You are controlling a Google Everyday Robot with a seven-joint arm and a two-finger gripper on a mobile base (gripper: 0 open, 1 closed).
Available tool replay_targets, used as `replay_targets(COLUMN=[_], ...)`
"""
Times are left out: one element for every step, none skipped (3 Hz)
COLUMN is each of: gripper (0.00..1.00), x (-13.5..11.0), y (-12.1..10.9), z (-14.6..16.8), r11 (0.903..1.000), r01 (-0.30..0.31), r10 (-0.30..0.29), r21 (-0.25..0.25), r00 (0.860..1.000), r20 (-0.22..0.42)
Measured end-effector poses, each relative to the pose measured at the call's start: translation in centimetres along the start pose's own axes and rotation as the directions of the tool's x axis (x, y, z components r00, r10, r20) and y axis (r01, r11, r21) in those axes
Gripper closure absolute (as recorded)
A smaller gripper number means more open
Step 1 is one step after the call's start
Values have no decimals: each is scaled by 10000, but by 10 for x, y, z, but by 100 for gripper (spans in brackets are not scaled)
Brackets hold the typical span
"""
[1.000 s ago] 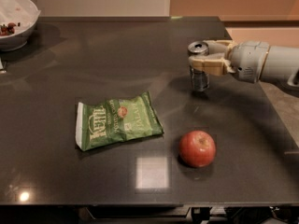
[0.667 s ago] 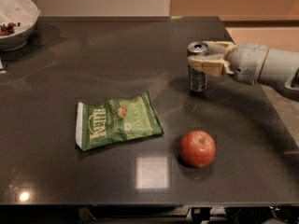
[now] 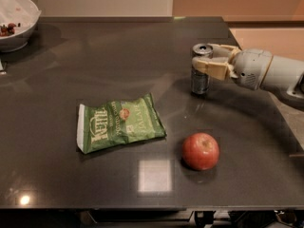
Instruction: Place redbull can upright
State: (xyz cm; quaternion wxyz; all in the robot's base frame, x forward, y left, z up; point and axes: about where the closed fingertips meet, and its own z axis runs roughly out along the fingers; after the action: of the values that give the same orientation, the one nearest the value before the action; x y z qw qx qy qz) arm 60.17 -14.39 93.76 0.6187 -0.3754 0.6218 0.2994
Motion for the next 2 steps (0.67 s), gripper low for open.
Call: replay_targets(gripper=[13, 0], x=[3, 5], y=[-2, -3], z=[-3, -4], r11=[9998, 9996], r01=[-180, -285], r10=[179, 284], r21=[37, 27], r00=[9996, 9991], r20=[232, 330])
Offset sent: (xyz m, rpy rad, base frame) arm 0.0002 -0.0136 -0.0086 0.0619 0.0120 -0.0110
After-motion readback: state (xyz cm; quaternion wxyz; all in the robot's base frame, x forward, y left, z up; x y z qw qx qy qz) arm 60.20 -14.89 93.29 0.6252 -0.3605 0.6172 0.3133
